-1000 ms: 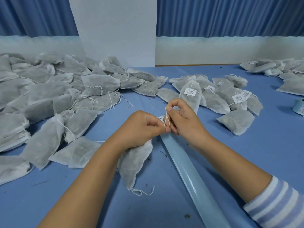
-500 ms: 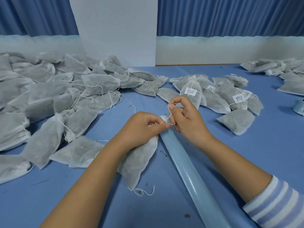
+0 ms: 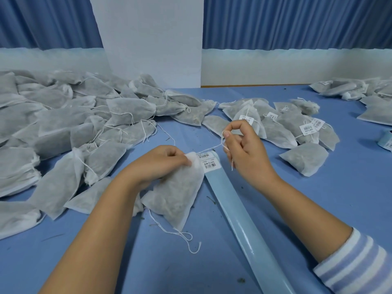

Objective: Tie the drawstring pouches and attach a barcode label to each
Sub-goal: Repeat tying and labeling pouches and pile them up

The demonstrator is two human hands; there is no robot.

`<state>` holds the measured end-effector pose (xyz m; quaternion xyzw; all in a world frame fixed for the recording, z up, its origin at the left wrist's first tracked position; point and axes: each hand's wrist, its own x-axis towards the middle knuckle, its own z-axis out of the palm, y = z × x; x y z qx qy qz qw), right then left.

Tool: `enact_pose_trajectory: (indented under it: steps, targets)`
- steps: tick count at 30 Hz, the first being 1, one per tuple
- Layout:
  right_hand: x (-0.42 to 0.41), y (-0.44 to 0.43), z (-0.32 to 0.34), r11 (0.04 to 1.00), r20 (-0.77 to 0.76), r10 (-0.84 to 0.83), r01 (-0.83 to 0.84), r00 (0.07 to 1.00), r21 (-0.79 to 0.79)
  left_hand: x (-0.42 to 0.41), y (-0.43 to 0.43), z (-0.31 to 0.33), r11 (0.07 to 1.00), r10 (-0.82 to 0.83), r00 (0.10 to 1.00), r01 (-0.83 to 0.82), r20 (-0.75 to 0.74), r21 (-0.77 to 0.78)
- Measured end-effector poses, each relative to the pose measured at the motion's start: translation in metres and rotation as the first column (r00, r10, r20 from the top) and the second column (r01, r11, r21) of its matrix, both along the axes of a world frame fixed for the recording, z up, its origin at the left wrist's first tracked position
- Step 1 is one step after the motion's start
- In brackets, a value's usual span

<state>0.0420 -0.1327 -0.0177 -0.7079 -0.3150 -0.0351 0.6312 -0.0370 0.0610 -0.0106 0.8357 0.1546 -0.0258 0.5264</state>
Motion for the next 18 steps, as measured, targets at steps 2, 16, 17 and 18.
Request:
enact_pose_trajectory:
  steps: [2, 16, 17, 18]
  targets:
    - [-0.003, 0.001, -0.002, 1.000, 0.046, 0.030, -0.029, 0.999, -0.011, 0.001, 0.004, 0.000, 0.998, 0.056, 0.998, -0.056, 0.022, 0.003]
    - [-0.021, 0.009, -0.008, 0.962, 0.233, 0.176, -0.117, 0.956, -0.245, 0.016, -0.010, -0.007, 0.921, 0.389, 0.853, -0.355, 0.347, -0.160]
    - [-0.021, 0.010, -0.009, 0.964, 0.226, 0.175, -0.120, 0.958, -0.239, 0.016, -0.012, -0.008, 0.920, 0.392, 0.839, -0.369, 0.378, -0.136]
    - [-0.021, 0.010, -0.010, 0.963, 0.219, 0.173, -0.119, 0.960, -0.240, 0.016, -0.013, -0.009, 0.917, 0.395, 0.824, -0.381, 0.405, -0.119]
